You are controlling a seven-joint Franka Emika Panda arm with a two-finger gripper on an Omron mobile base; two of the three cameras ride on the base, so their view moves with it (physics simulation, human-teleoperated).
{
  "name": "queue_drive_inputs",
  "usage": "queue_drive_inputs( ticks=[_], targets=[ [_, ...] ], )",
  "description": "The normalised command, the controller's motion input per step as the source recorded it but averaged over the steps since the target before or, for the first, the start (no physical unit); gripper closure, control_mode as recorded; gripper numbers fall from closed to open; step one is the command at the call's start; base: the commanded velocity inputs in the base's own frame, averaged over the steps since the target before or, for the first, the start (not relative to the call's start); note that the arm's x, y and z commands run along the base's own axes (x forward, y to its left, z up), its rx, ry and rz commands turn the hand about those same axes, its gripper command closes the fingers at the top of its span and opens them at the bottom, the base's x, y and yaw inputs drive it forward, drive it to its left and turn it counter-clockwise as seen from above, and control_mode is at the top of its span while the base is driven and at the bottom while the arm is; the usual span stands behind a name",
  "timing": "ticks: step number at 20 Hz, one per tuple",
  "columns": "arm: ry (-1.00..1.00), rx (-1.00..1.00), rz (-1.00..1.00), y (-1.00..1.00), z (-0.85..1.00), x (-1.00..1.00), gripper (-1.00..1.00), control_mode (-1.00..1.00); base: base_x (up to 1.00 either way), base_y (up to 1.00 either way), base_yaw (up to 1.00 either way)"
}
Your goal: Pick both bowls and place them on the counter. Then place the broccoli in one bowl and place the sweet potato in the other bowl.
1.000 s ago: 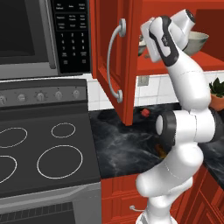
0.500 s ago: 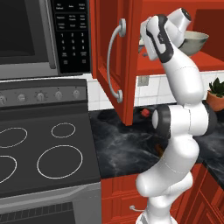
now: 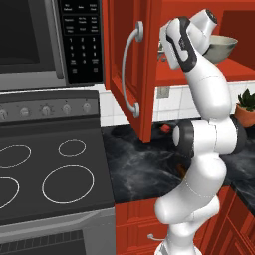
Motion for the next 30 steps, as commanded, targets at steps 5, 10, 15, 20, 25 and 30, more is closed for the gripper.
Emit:
queue_drive_inputs(
  ticks=[5, 10, 15, 20, 25, 30],
  targets=[
    [0.0, 0.0, 0.0, 0.0, 0.0, -0.16, 1.0, -1.0, 0.0, 0.0, 0.0],
    [-0.03, 0.0, 0.0, 0.0, 0.0, -0.44, 1.0, -1.0, 0.0, 0.0, 0.0],
    [-0.14, 0.02, 0.0, -0.08, 0.02, -0.75, 1.0, -1.0, 0.0, 0.0, 0.0],
    [-0.21, 0.01, 0.01, -0.16, 0.06, -0.9, 1.0, -1.0, 0.0, 0.0, 0.0],
    [-0.2, 0.0, 0.04, -0.18, 0.02, -0.94, 1.0, -1.0, 0.0, 0.0, 0.0],
    [-0.02, 0.01, 0.01, -0.07, 0.01, -0.86, 1.0, -1.0, 0.0, 0.0, 0.0]
  ],
)
